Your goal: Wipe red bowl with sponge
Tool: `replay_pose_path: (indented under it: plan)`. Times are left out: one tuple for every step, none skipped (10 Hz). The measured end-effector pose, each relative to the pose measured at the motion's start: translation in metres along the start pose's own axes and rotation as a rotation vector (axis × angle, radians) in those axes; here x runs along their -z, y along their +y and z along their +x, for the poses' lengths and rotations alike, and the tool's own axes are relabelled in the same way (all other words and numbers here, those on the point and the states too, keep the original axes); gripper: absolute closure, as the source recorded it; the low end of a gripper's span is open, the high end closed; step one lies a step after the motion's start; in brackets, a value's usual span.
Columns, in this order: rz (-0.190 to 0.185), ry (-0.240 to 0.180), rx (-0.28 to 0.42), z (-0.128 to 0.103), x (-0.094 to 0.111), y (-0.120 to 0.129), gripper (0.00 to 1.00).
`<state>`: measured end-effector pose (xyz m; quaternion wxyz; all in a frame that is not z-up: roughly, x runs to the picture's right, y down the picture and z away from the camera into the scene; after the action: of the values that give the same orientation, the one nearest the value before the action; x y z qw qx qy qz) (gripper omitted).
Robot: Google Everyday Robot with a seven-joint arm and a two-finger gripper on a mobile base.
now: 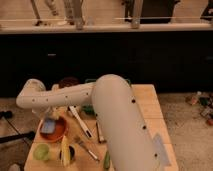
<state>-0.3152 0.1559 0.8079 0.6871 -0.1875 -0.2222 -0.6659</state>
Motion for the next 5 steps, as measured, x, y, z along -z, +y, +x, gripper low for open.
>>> replay_pose_path:
  plan:
    - [0.012,-0.016,0.000,-0.005,0.004,0.004,1.00]
    - [0.017,-0.029,-0.002,-0.008,0.006,0.008,1.00]
    - [0.017,-0.041,-0.007,-0.009,0.006,0.015,1.00]
    - [0.014,-0.052,-0.016,-0.009,0.005,0.022,1.00]
    - [0.011,-0.059,-0.020,-0.009,0.003,0.024,1.00]
